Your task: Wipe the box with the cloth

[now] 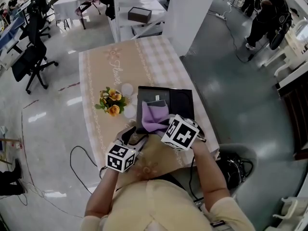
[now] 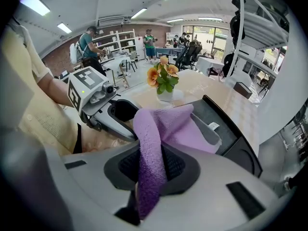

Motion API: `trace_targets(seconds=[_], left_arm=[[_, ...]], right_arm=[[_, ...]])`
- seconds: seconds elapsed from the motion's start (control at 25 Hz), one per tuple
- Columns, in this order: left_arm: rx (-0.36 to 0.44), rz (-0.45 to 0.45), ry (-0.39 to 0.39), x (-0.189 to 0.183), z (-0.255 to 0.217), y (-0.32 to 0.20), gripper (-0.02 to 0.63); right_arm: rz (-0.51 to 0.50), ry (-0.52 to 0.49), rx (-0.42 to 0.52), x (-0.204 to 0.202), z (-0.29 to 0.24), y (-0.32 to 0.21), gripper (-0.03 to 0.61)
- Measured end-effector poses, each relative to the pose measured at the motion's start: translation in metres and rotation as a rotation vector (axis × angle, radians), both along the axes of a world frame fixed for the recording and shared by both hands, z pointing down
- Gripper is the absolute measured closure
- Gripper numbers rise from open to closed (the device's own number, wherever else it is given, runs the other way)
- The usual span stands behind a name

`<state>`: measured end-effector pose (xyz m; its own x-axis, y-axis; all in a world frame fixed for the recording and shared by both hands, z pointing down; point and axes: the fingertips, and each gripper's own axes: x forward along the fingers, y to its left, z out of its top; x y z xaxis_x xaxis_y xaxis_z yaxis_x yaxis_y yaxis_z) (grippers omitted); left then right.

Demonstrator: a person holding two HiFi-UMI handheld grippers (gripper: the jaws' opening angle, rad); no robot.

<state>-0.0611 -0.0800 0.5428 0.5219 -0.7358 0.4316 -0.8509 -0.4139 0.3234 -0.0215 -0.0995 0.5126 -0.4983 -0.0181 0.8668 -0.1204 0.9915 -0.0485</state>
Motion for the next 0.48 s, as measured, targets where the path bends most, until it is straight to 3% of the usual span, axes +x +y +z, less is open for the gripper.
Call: trace_targets(seconds=[0.2, 0.48], left_arm=[[0.005, 0.001, -0.003, 0.001, 0.0, 0.0, 0.357], [0.007, 0.017, 0.016, 0.0, -0.003, 0.001, 0.356]], right_arm=[[0.02, -0.015, 0.013, 0.006, -0.004, 0.002, 0.503], [0.1, -0.119, 0.122, 0.013, -0.032, 0.005, 0.503]])
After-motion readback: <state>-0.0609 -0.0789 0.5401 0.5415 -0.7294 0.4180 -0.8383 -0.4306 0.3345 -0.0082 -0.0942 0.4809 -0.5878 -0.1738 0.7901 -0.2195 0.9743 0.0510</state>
